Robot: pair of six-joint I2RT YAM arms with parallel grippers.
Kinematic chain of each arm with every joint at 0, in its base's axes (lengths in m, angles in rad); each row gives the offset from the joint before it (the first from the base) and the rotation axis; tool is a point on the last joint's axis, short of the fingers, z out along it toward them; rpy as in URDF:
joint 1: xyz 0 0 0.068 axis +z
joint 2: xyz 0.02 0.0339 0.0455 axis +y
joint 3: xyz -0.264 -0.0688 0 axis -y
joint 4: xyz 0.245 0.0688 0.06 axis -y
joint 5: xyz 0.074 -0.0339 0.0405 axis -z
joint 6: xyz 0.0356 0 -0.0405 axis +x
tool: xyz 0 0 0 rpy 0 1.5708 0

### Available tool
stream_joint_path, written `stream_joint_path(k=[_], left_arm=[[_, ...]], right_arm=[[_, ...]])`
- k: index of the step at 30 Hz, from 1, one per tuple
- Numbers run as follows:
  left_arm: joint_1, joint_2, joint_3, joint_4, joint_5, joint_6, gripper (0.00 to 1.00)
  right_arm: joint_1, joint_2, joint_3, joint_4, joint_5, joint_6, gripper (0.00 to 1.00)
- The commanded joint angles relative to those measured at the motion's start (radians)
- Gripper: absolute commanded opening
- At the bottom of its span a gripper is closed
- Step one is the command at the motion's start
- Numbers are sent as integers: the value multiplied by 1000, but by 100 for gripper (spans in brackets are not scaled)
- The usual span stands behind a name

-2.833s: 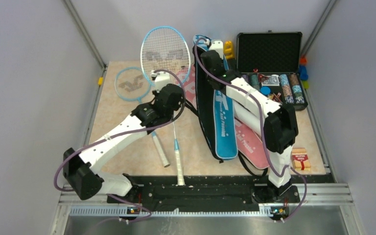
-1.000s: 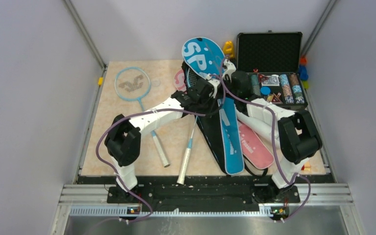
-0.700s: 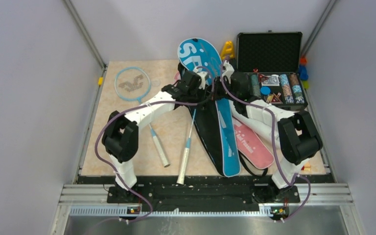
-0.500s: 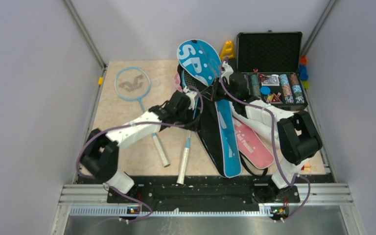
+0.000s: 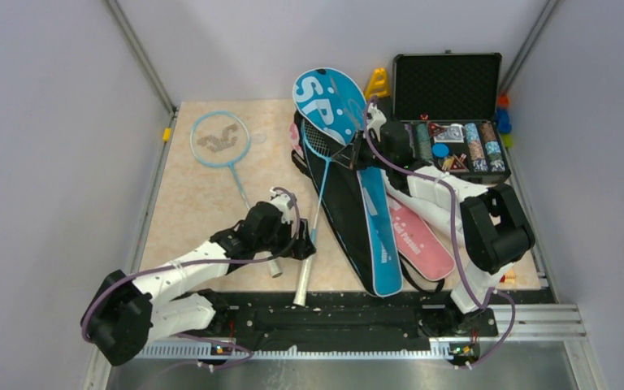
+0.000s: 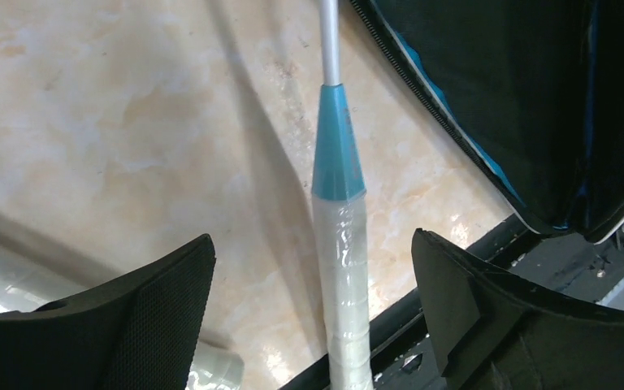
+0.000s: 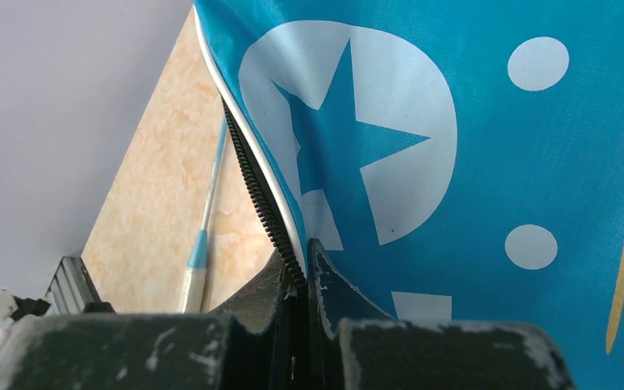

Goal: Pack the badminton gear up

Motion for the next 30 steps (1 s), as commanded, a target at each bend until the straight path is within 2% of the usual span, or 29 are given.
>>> stream_joint_path(k=[1,5,6,7,8,9,11,12,15,20,22,25,30], left_arm=[[0,91,26,189,80,-28,92],[1,233,72,182,27,-4,87],[1,266,86,184,33,-3,84],[0,299,103,185,53,-3,77],[1,326,116,190,75,-6,65],[1,349,127,198,94,-13,49],[0,364,142,219,131,-27,8],[0,356,150,233,159,-39,1],[0,303,191,224,167,-77,0],[-5,216,235,295,65,-174,0],[-13,220,254,315,-27,-196,0],[-13,249,295,310,-150,-245,0],[-23,265,289,433,-269,-287,0]], right_arm=[[11,-14,37,31,-72,31,0],[11,-22,25,44,-91,42,0],[11,-24,22,41,-92,42,0],[11,-29,23,38,-91,42,0],[11,-32,20,36,-91,44,0],[11,-35,17,37,-90,44,0],[12,-42,10,38,-94,51,0],[13,-44,0,39,-102,54,0],[30,-58,-28,36,-112,66,0],[120,-105,-116,65,-128,96,0],[163,-122,-137,96,-156,130,0],[228,-157,-179,168,-180,244,0],[300,-175,-276,376,-215,536,0]])
